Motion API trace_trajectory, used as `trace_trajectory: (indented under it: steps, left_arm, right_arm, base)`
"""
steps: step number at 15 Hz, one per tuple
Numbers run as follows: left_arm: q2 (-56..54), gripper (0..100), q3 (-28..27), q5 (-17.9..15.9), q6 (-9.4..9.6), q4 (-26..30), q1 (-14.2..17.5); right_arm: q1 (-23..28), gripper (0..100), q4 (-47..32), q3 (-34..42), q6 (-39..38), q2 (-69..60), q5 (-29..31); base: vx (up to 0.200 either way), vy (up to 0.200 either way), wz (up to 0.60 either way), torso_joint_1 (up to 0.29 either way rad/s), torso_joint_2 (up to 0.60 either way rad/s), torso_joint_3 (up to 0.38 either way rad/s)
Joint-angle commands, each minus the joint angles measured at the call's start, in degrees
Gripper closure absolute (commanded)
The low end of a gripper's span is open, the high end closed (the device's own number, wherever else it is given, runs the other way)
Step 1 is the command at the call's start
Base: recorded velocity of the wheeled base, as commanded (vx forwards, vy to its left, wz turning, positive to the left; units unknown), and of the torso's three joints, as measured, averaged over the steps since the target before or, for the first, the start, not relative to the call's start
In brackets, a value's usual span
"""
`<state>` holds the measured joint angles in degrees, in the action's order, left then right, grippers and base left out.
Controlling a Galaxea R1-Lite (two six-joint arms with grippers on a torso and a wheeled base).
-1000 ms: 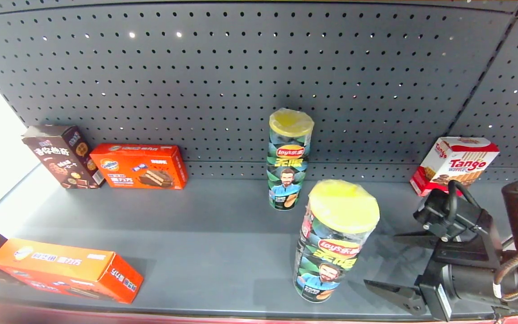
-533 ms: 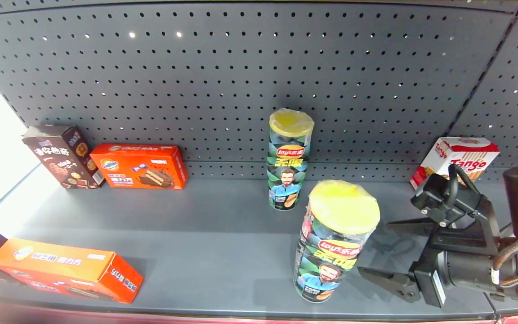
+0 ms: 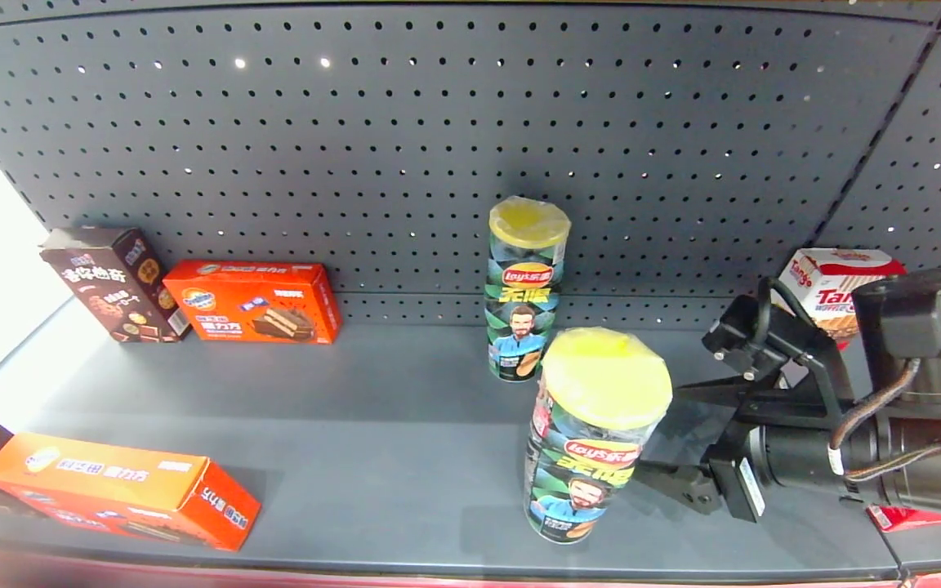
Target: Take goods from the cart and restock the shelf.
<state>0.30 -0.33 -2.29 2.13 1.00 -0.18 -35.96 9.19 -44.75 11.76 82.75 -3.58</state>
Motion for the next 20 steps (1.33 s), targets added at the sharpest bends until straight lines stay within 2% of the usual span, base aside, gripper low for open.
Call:
trace_trajectory:
  steps: [1, 8, 10, 13, 17, 20]
  left_arm:
    - [0.0, 0, 0.0, 0.0, -0.02, 0.0, 0.0]
    - [0.1, 0, 0.0, 0.0, -0.02, 0.0, 0.0]
    - [0.0, 0, 0.0, 0.0, -0.02, 0.0, 0.0]
    - [0.0, 0, 0.0, 0.0, 0.06, 0.1, 0.0]
    - [0.0, 0, 0.0, -0.1, 0.06, 0.1, 0.0]
    - [0.0, 0, 0.0, -0.1, 0.06, 0.1, 0.0]
  right_arm:
    - [-0.1, 0, 0.0, -1.3, 0.0, 2.0, 0.0]
    - [-0.8, 0, 0.0, -2.8, 0.0, 3.8, 0.1]
    - [1.6, 0, 0.0, 0.1, 0.1, 1.4, 0.0]
    - [1.6, 0, 0.0, 6.6, 0.1, -4.9, -0.4]
    - [-3.1, 0, 0.0, 6.2, 0.0, -6.5, -1.8]
    - [-4.0, 0, 0.1, 4.5, 0.0, -3.7, -1.4]
  base:
    - [0.0, 0.0, 0.0, 0.0, 0.0, 0.0]
    - [0.0, 0.0, 0.0, 0.0, 0.0, 0.0]
    - [0.0, 0.0, 0.0, 0.0, 0.0, 0.0]
    - [0.0, 0.0, 0.0, 0.0, 0.0, 0.0]
    - [0.0, 0.0, 0.0, 0.0, 0.0, 0.0]
    - [0.0, 0.0, 0.0, 0.0, 0.0, 0.0]
